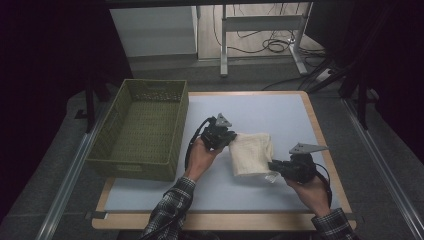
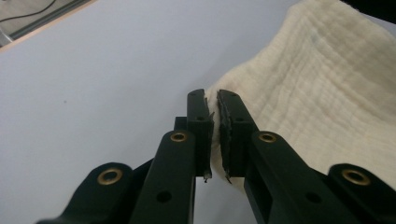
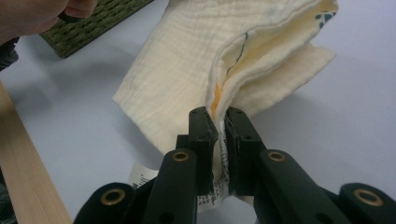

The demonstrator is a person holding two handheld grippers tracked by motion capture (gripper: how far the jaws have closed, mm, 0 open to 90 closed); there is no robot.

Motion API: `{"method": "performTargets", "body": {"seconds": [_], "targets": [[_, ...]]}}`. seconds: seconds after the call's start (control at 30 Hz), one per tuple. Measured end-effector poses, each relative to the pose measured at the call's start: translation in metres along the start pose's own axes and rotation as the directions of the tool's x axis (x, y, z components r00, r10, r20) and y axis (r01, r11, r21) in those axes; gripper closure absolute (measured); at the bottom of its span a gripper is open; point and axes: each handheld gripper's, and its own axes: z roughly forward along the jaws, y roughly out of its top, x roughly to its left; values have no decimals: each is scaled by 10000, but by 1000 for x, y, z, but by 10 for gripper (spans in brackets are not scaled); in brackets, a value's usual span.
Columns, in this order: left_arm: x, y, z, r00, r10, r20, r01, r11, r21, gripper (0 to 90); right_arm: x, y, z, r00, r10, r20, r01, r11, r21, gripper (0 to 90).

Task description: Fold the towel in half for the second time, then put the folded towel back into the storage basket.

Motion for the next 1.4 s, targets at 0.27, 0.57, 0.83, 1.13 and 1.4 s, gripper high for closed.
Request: {"method": "performTargets", "body": {"seconds": [0.27,0.57,0.83,1.13,1.4], "targets": [[9,4,-16,9993,2,-383,-1,10000,13,840,7,14,9,9996,-182,-231,180,9998,-109,819],[20,13,-35,9959,148,-894,-143,9999,61,840,15,33,19,9985,-366,-409,357,9991,-237,819],[29,22,-53,9885,397,-1461,-380,9992,146,839,22,51,25,9969,-533,-575,512,9980,-379,819],[43,24,-72,9798,483,-1939,-438,9987,275,839,31,71,34,9947,-681,-776,643,9966,-509,818],[57,24,-90,9693,418,-2422,-368,9990,251,839,40,91,45,9921,-826,-945,777,9955,-539,819]]}}
